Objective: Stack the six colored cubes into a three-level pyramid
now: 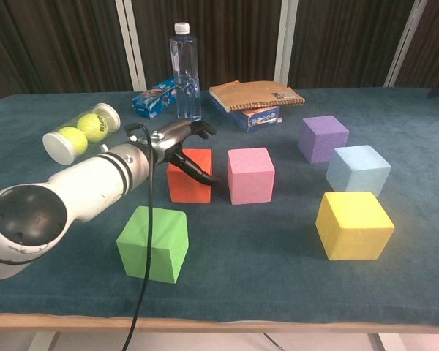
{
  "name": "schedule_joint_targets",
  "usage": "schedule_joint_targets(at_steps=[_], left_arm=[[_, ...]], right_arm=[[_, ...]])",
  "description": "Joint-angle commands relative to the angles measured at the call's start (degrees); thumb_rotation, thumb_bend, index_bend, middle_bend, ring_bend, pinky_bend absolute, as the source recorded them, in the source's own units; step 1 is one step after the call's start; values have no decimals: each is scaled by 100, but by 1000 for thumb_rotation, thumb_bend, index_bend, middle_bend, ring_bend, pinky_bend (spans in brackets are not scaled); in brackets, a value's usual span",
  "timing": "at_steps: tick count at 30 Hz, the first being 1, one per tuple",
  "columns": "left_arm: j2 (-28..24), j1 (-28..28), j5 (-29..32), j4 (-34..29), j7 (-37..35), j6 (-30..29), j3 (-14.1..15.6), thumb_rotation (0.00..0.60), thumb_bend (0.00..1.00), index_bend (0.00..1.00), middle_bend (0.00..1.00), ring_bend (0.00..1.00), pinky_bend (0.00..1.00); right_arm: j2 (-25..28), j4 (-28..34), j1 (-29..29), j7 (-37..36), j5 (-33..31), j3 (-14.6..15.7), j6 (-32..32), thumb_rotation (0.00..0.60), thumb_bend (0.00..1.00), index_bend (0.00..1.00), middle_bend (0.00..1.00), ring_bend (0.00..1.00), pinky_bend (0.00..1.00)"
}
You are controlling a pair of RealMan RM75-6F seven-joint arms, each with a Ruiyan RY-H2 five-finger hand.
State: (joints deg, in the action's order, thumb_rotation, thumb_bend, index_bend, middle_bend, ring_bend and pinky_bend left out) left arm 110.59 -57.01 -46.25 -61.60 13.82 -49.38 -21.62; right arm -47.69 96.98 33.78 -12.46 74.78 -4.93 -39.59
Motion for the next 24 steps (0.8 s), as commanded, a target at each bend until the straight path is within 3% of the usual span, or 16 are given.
schedule_joint_targets(at_steps=[1,9,15,20,24], left_arm=[[-86,58,-2,-176,35,7,32,516,110,175,130,19,96],[-678,437,-247,-1612,185,-312,308,503,105,175,130,19,96],[-1457,816,-936,-3126,536,-1051,597,500,97,165,130,16,95],[-2984,1267,-1053,-4678,1857,-1745,1109,502,83,73,130,14,69],[-3986,1786,-1555,-5281,2004,-2250,1537,502,81,68,130,13,68]], right_arm=[[12,33,1,38,4,8,2,600,203,0,0,0,0],[96,330,17,501,-223,1,-85,600,203,0,0,0,0],[-109,609,12,1018,-444,-35,-380,600,203,0,0,0,0],[-417,742,177,772,-541,-229,-296,600,202,0,0,0,0],[-758,647,394,1086,-846,-343,-307,600,202,0,0,0,0]])
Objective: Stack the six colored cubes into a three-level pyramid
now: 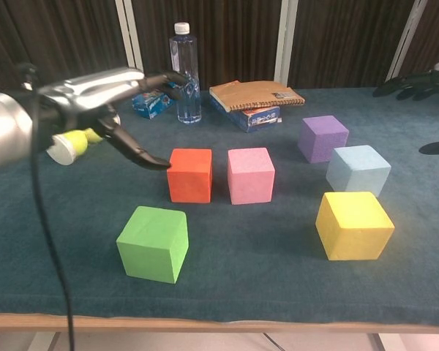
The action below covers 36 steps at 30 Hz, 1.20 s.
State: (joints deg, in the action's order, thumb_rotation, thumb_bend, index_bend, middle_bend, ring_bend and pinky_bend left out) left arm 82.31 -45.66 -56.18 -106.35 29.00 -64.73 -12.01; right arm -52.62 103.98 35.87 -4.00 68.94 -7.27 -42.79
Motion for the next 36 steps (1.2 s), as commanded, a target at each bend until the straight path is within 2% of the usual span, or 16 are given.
schedule_joint_targets(at_steps=[1,4,6,8,12,16,20,28,36], left_arm=[[-1378,817,-765,-868,368,-822,712,500,81,68,126,14,68],[-1973,1354,-1577,-767,-267,-1114,1187,506,81,63,97,14,67],[-2221,1712,-2167,-425,-854,-1343,1498,516,81,49,76,15,67],[-2332,2037,-2628,49,-1487,-1594,1736,529,80,31,59,10,67],[-2272,2522,-3075,963,-2411,-2011,1961,550,80,20,45,0,67],[-2136,2846,-3199,1615,-2774,-2270,1979,562,81,20,31,0,67],[-2068,2991,-3211,1898,-3058,-2310,1914,566,80,20,31,0,67],[-1996,3078,-3264,2162,-3204,-2239,1790,575,81,20,31,0,67],[-1961,3166,-3327,2280,-3281,-2144,1703,578,81,20,30,0,67]], right_arm=[[-363,-70,265,389,-420,-134,19,600,202,0,0,0,0],[-663,-97,625,932,-1084,-188,140,600,202,0,0,0,0],[-863,-123,961,1388,-1639,-173,239,600,202,0,0,0,0],[-1132,-186,1317,1871,-2214,-125,216,600,202,0,0,0,0],[-1739,-412,1961,2658,-3233,-30,-29,600,202,0,0,0,0],[-2337,-773,2538,3345,-4163,54,-331,600,202,0,0,0,0],[-2765,-1145,2923,3700,-4787,76,-380,600,202,0,0,0,0],[-3169,-1601,3232,3936,-5295,70,-416,600,202,8,0,0,0],[-3489,-2103,3401,3935,-5608,44,-148,600,202,93,0,0,0]])
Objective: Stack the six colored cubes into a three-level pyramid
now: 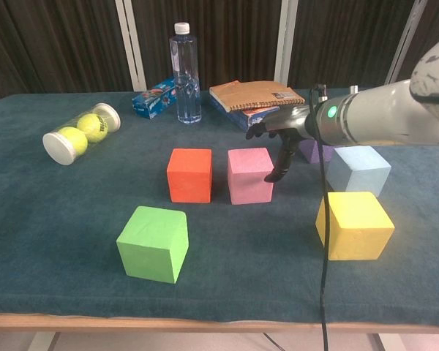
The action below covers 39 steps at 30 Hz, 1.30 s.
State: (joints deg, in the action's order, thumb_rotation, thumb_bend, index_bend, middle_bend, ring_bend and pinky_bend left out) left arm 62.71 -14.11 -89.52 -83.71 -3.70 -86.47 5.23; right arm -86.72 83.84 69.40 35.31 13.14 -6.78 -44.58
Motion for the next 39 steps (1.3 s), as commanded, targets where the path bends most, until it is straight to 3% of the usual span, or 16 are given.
schedule_joint_targets(at_steps=[1,10,15,29,39], left_arm=[[1,14,14,30,-22,60,-41,578,81,20,30,0,67],[62,60,-52,177,-118,174,-120,579,83,20,30,0,67],[54,98,-82,228,-193,181,-169,577,86,20,30,0,67],[60,196,-144,358,-407,212,-248,579,87,20,31,0,67],[65,230,-147,413,-486,266,-300,578,87,20,31,0,67]], right_arm=[[-107,-119,53,-7,-36,-9,22,600,202,116,0,0,0],[-335,-244,63,-79,-187,-102,-200,600,203,380,0,0,0],[-395,-174,77,14,-302,-188,-569,600,203,457,0,0,0],[-501,-108,134,241,-937,-579,-767,600,203,478,0,0,0],[-667,-205,172,370,-960,-683,-704,600,203,470,0,0,0]])
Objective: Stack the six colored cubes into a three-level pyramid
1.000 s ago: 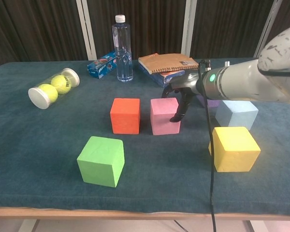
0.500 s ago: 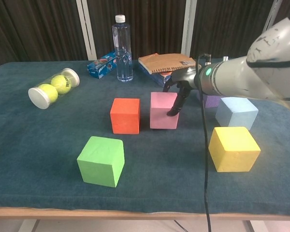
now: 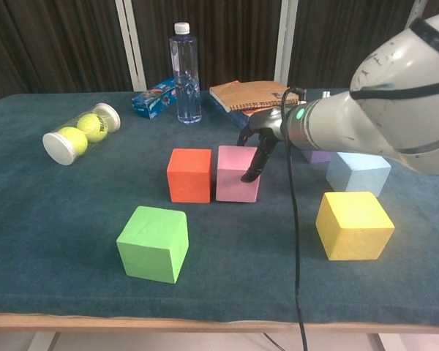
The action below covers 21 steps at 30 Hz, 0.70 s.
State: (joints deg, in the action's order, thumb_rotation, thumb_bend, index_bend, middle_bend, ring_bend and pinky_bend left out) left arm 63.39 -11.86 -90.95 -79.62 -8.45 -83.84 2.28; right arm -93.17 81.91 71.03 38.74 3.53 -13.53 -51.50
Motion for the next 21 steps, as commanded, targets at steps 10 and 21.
schedule_joint_targets(at_steps=[10,21], left_arm=[[-8,36,-31,30,-47,33,-32,578,87,20,31,0,67],[-12,49,-39,18,-46,80,-65,578,87,20,31,0,67]], right_arm=[[-165,-198,8,123,-58,-93,-21,600,203,460,0,0,0],[-238,-254,19,258,-106,-166,-8,600,202,443,0,0,0]])
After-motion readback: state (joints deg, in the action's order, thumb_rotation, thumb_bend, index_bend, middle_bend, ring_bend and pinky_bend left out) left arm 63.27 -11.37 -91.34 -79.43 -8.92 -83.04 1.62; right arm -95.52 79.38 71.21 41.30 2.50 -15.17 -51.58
